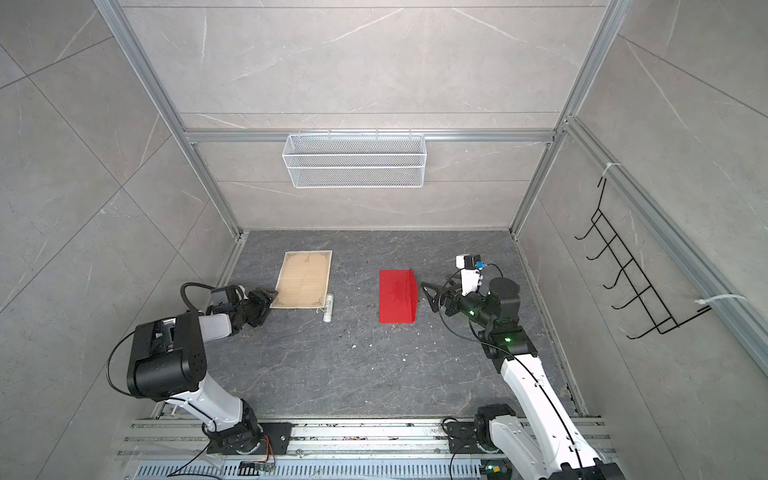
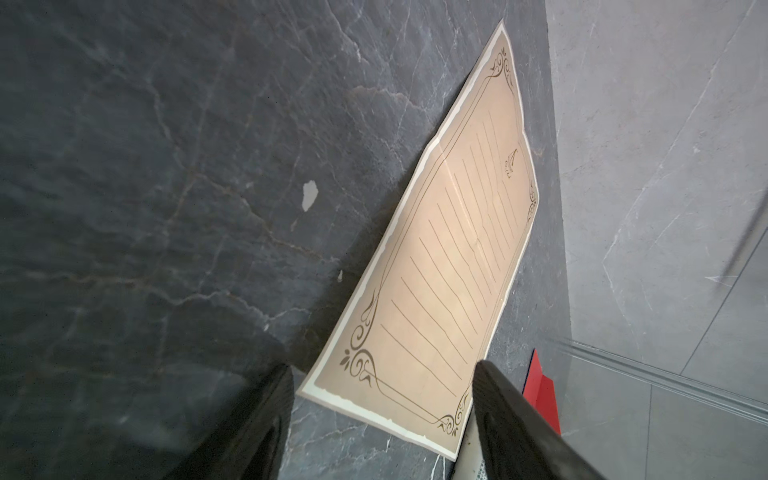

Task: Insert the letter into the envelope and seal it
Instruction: 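Lower the left gripper to the near edge of the cream letter and pinch it, then lift the letter with the left gripper toward the center while right gripper approaches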

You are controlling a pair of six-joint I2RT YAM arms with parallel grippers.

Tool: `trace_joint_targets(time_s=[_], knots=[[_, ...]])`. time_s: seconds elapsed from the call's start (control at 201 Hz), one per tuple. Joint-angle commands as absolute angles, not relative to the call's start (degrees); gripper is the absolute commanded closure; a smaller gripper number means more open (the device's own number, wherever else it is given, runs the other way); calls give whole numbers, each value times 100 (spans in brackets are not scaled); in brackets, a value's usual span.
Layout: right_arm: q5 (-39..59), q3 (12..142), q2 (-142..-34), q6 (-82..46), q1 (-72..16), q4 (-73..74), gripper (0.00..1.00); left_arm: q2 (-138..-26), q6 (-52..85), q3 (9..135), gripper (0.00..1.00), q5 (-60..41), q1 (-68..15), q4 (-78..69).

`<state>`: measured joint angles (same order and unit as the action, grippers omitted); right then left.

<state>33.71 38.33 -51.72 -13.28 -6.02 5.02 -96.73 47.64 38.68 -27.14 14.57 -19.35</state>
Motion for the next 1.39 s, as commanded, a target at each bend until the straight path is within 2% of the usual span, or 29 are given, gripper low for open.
trace_joint_targets(time_s=[0.0,0.055,0.254,0.637,0.841,1.155,1.389], knots=[[3467,3790,-5194,-1212,-598,642,1,-9839,4875,3984,33,-2933,1480,-2195],[3471,3789,-5203,-1204,-598,642,1,-9899,4925,3980,35,-2964,1479,-2274],[3517,3797,-5272,-1215,-598,659,1,-10077,5108,3941,52,-3104,1477,-2639],[3611,3797,-5379,-1239,-593,730,1,-10251,5357,4060,100,-3262,1477,-3176],[3603,3844,-5376,-1349,-598,844,1,-9881,5409,4322,100,-3200,1473,-3062],[3520,4298,-5348,-1409,-706,796,1,-9194,5384,5397,100,-3339,1370,-2323],[2539,4744,-5528,-493,-1771,402,1,-8357,5063,6175,100,-3058,781,-1000]])
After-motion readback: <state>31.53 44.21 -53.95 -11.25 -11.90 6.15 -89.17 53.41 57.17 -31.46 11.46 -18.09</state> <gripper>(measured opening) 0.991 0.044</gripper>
